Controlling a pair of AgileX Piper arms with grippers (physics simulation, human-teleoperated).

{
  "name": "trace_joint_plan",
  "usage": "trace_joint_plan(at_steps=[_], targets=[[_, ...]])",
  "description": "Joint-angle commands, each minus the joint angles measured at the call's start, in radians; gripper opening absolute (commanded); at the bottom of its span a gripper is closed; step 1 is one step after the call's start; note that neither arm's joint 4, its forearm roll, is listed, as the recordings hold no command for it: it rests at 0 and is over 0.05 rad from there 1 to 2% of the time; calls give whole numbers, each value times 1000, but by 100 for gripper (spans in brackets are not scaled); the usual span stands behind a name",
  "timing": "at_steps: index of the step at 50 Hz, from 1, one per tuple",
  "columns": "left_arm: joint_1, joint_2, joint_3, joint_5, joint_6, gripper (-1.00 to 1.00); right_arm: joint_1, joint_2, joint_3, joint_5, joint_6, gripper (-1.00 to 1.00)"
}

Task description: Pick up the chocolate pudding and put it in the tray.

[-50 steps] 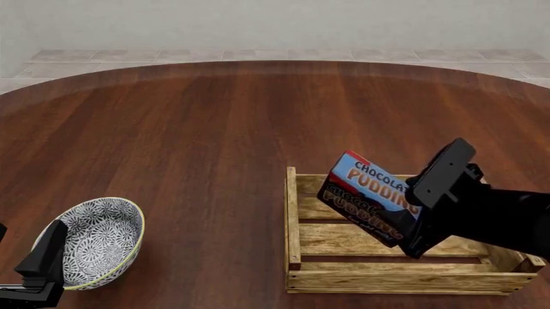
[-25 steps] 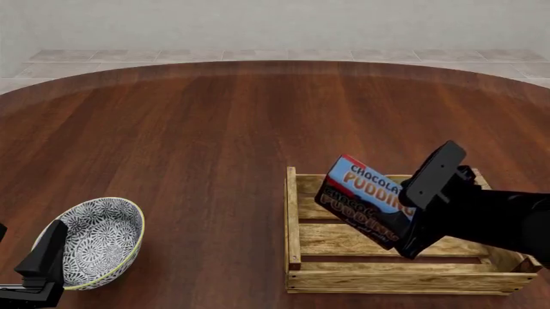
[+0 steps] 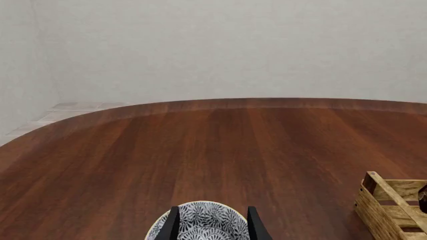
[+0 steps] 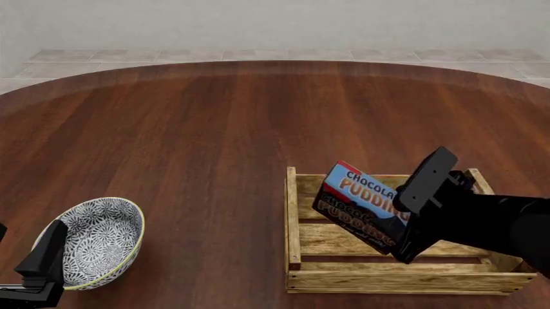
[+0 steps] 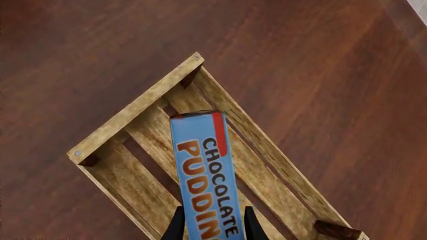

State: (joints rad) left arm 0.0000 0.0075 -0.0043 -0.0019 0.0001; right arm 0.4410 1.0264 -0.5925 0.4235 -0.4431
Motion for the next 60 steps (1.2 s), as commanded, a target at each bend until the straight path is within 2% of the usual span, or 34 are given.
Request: trace_joint_plan(at_steps=[1,60], targets=[[0,0,0,0,0,100,5,7,9,-10,20,-100],[0,0,0,0,0,100,35,50,46,-65,45,-100]])
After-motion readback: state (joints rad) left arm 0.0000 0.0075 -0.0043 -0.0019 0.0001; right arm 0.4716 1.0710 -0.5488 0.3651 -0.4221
